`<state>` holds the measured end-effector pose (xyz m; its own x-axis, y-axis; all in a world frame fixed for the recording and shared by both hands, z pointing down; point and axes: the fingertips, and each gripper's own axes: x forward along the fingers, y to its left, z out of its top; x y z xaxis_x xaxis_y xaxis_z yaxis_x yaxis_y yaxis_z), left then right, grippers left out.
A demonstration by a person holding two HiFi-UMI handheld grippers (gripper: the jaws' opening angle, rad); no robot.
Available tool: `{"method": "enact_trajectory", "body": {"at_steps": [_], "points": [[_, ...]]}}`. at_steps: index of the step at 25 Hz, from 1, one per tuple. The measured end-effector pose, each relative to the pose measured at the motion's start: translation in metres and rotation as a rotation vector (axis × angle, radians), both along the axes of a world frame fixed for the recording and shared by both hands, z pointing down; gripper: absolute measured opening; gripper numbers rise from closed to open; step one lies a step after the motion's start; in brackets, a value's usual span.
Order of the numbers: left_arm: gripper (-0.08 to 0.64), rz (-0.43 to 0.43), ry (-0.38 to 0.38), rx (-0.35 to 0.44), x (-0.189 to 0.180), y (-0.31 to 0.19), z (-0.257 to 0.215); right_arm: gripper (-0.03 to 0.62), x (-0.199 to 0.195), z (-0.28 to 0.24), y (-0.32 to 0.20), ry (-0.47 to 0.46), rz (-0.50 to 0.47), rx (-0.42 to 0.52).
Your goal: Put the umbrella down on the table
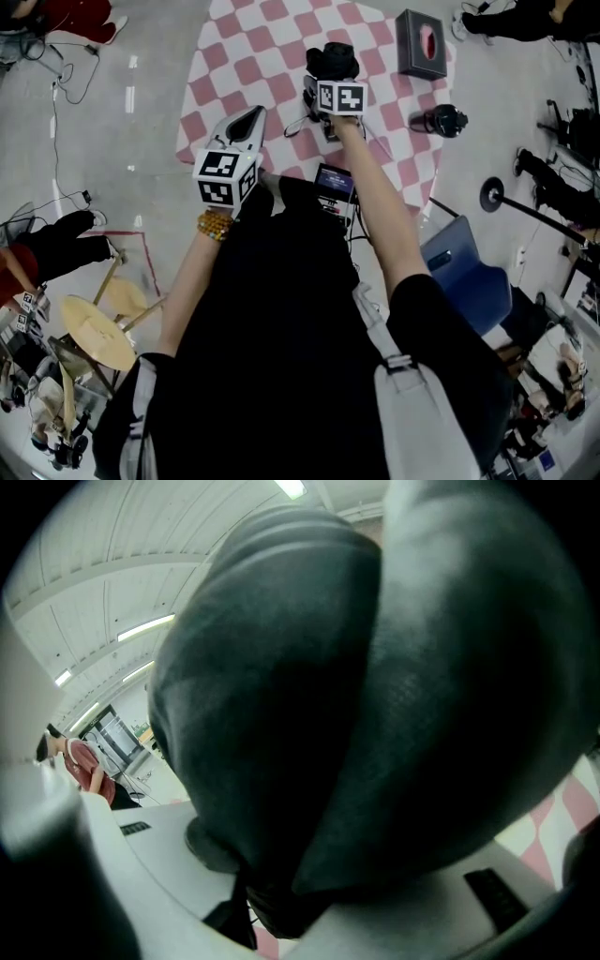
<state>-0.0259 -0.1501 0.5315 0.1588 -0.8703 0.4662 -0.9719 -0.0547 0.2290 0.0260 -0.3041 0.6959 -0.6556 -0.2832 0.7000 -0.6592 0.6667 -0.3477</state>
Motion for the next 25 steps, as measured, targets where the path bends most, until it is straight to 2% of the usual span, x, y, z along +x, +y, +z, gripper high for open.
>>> {"method": "enact_trajectory", "body": {"at_steps": [4, 11, 17, 25], "points": [[0.014, -0.006, 0.005, 0.007, 0.003, 0.006, -0.004, 0.201, -0.003, -0.001, 0.0, 0.002, 0.003, -0.009], [0.014, -0.013, -0.003, -0.004, 0.005, -0.017, 0.004, 0.202, -0.006, 0.019, -0.025, 0.003, 0.016, -0.035], [0.014, -0.033, -0.006, -0.006, -0.009, -0.016, 0.005, 0.204, -0.021, 0.025, -0.029, 0.014, 0.021, -0.03], [0.014, -0.065, -0.004, -0.012, -0.023, -0.016, 0.006, 0.206, -0.025, 0.038, -0.039, 0.046, 0.077, -0.04]]}}
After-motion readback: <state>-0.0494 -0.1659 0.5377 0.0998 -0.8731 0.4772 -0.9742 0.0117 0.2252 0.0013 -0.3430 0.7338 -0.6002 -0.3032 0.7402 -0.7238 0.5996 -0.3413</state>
